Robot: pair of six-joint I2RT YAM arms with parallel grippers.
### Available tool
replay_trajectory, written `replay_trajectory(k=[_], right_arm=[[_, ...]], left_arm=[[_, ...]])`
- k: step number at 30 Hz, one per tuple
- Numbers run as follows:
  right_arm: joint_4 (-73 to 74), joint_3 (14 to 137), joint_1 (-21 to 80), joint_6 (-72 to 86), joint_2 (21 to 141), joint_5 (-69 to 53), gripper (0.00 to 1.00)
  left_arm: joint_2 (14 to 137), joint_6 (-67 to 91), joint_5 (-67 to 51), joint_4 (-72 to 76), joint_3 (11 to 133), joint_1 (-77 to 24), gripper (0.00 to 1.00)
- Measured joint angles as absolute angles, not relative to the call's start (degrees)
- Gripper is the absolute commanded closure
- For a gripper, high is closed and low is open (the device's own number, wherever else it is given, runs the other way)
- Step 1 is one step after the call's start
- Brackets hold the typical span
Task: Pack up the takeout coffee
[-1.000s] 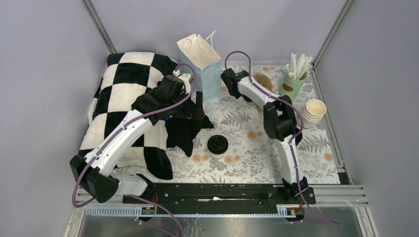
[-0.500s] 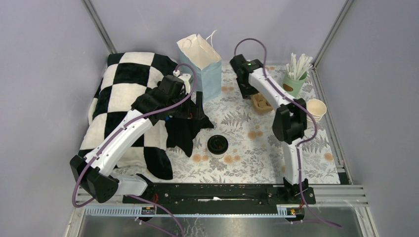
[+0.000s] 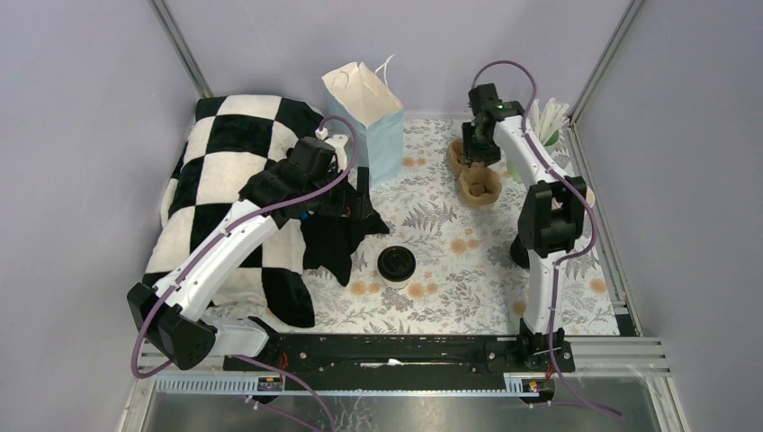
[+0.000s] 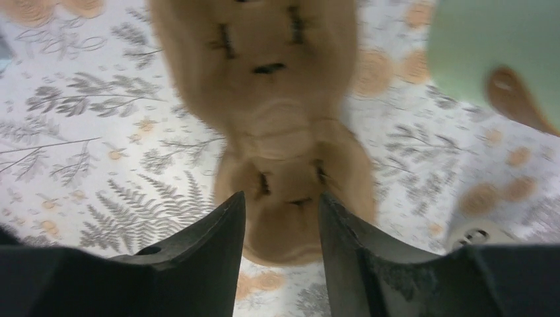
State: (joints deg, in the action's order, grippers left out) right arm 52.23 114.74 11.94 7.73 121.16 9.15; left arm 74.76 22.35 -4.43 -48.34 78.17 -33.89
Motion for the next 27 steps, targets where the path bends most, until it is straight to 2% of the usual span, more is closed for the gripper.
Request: replay_trajectory(k=[6, 7, 10, 20, 22, 27], right_arm=[[50.26, 117.86, 15.27, 2.74, 127.02, 5.06, 0.57], [50.24, 118.50, 15.42, 2.44, 127.72, 4.99, 0.60], [49.82, 119.44, 15.62, 0.99, 129.38, 5.26, 0.78], [49.98, 121.14, 16.69, -2.22, 131.22, 9.47, 0.91], [49.93, 121.78, 16.84, -2.57, 131.68, 10.07, 0.92], [50.43, 123.98, 17.10, -3.29, 133.40, 12.01, 0.83]], left_arm=[[74.74, 22.35, -4.58, -48.14, 77.58, -33.89, 0.01], [74.74, 22.35, -4.62, -48.10, 77.21, -33.89, 0.01], [74.74, 22.35, -4.84, -48.25, 76.51, -33.89, 0.01], [74.74, 22.33, -4.99, -48.29, 76.47, -34.54, 0.01], [74.74, 22.28, -4.99, -48.27, 76.47, -34.63, 0.01], [74.74, 22.26, -4.99, -48.29, 76.47, -34.83, 0.01]])
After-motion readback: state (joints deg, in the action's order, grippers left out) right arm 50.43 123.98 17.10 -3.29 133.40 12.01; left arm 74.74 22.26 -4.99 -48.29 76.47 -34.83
